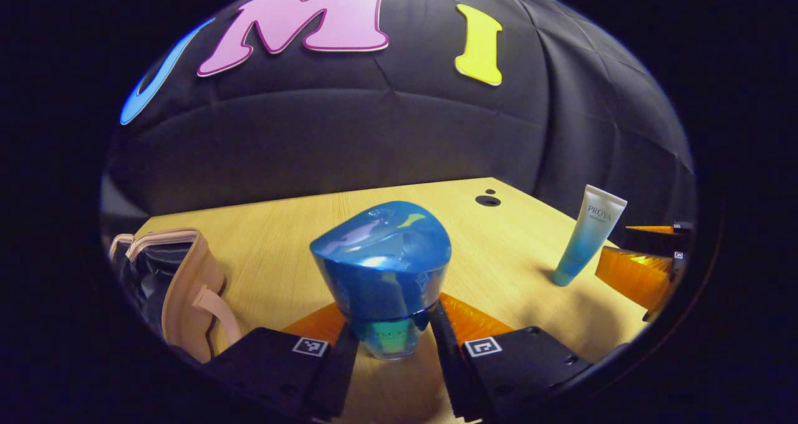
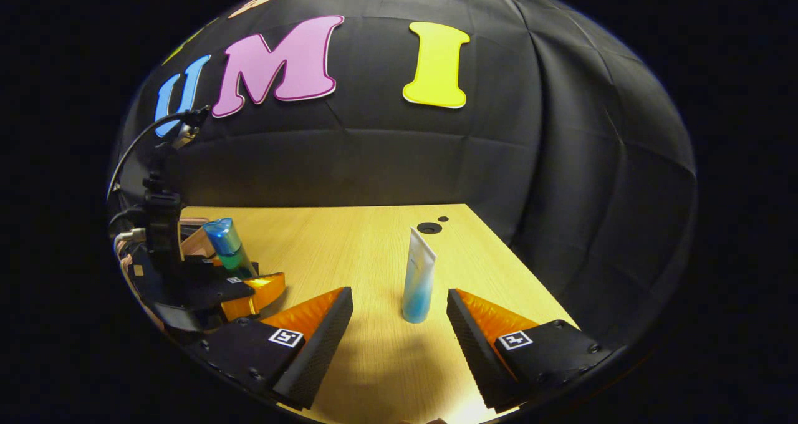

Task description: First open the suitcase, pack the skin care products into it, and then close the suitcase.

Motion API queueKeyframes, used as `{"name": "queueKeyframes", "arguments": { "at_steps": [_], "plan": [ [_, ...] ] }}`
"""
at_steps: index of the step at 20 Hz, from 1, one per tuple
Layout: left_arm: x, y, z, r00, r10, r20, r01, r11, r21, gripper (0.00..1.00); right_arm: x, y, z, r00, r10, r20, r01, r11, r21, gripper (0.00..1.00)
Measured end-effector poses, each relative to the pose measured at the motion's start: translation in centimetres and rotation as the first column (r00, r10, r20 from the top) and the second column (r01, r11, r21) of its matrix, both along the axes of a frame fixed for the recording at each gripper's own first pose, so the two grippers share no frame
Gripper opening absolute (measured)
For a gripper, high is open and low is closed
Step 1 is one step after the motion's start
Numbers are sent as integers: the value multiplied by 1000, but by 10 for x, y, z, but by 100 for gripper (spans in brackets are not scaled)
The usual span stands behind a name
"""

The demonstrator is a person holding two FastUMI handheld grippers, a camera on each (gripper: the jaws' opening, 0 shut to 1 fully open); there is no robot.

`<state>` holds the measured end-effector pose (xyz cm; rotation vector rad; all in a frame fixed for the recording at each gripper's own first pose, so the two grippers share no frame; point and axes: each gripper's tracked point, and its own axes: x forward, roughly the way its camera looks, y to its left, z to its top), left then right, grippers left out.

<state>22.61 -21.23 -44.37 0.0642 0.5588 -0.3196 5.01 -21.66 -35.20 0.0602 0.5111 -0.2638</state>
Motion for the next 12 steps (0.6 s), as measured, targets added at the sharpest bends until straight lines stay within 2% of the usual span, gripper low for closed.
{"name": "queueKeyframes", "arguments": {
  "at_steps": [1, 2, 8, 11, 12],
  "plan": [
    [-3, 0, 5, 1000, -1, 1, 1, 1000, -11, 64, 4, -1, -4, 1000, -5, -3, 5, 1000, -4, 97],
    [0, -1, 2, 1000, 0, 0, 0, 1000, -16, 54, 8, -4, -8, 1000, -11, -5, 11, 1000, -10, 97],
    [-2, -2, -1, 1000, 1, -6, -1, 1000, -11, 53, 43, -23, -33, 999, -50, 5, 50, 999, -20, 96],
    [-2, -2, -1, 1000, -2, -6, 2, 1000, -10, 53, 59, -30, -48, 996, -84, -8, 85, 996, 26, 96],
    [-2, -2, 0, 1000, -2, -6, 2, 1000, -10, 53, 64, -31, -53, 995, -97, -18, 97, 995, 38, 92]
  ]
}}
